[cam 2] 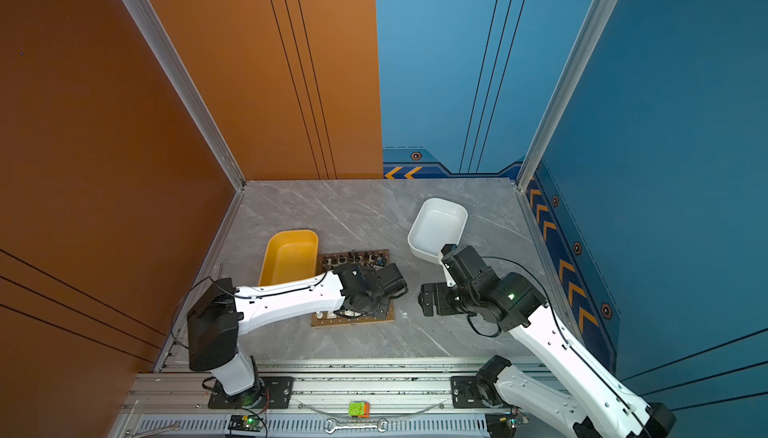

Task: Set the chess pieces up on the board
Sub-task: 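Lower the held white piece onto the near-row square with left gripper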

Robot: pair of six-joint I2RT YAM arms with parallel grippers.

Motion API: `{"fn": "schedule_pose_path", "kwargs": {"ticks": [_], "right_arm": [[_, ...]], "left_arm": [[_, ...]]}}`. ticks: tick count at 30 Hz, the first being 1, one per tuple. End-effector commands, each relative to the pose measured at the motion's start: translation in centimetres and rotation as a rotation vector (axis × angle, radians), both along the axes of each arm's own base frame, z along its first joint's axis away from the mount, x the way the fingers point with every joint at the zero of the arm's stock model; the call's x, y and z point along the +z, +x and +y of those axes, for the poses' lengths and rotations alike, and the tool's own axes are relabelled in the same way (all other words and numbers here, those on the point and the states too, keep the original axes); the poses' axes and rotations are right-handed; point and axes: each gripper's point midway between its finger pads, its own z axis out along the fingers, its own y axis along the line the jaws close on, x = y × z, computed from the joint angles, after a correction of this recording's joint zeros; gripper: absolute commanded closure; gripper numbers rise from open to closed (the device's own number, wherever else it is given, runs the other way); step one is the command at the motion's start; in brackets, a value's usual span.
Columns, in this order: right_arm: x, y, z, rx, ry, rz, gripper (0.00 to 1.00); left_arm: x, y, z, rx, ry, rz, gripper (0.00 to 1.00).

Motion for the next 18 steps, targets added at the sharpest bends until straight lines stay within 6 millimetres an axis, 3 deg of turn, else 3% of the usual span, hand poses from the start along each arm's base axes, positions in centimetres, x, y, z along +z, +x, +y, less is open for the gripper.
{"fn": "schedule_pose_path", "kwargs": {"ticks": [1,18], "right_arm": [[-0.4,-0.3,-1.3,-0.047,-0.033,0.01,0.0],[-1.1,-0.2,-1.6,-0.072,-0.04,0.044,0.0]], "left_arm": [[-0.4,0.6,0.1,-0.026,0.0,0.031,1.0],[-3.2,-0.2,0.7,-0.032,0.02,0.123,1.0]]}}
